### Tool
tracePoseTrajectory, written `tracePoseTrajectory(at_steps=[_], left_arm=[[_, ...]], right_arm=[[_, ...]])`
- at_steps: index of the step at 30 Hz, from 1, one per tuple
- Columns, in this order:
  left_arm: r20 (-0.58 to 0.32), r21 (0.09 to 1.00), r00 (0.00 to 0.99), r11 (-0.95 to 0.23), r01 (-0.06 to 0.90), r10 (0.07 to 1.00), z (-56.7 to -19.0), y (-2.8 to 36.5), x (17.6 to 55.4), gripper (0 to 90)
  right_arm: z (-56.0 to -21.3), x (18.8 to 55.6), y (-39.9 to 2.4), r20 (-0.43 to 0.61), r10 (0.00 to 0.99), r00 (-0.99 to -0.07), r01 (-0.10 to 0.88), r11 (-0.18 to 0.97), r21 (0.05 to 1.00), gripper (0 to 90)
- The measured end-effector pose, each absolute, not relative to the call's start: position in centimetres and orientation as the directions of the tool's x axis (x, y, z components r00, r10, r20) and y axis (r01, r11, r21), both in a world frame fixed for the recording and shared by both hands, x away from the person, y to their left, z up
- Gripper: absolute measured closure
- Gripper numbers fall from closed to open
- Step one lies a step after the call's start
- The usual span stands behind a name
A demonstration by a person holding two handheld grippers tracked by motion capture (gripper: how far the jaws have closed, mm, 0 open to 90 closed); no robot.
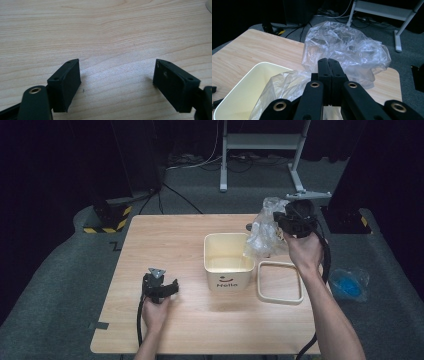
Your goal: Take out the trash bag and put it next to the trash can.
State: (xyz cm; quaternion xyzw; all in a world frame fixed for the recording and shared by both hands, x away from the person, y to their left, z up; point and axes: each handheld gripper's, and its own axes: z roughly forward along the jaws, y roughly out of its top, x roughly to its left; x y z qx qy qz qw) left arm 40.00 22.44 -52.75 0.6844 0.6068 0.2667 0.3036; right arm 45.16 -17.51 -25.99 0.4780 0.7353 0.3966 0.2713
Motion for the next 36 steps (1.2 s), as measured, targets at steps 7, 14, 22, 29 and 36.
tracePoseTrajectory(at_steps=[7,14,22,29,36], left_arm=[[-0.003,0.740,0.120,-0.079,0.668,0.993,-52.7,22.4,40.0,22.0],[-0.003,0.739,0.122,-0.080,0.669,0.993,-52.7,22.4,40.0,22.0],[-0.002,0.739,0.121,-0.081,0.669,0.993,-52.7,22.4,40.0,22.0],[-0.003,0.739,0.122,-0.080,0.669,0.993,-52.7,22.4,40.0,22.0],[-0.002,0.739,0.122,-0.081,0.669,0.993,-52.7,22.4,40.0,22.0]], right_arm=[[-26.1,45.1,-17.8,-0.027,0.921,-0.389,0.491,0.232,0.840,89.7],[-26.4,45.2,-18.4,-0.013,0.926,-0.378,0.497,0.215,0.841,89.7],[-26.6,45.1,-19.2,-0.009,0.928,-0.372,0.498,0.208,0.842,89.7],[-27.1,45.2,-19.7,-0.004,0.934,-0.357,0.512,0.199,0.836,89.7],[-27.1,45.2,-20.3,0.007,0.937,-0.350,0.513,0.185,0.838,89.7]])
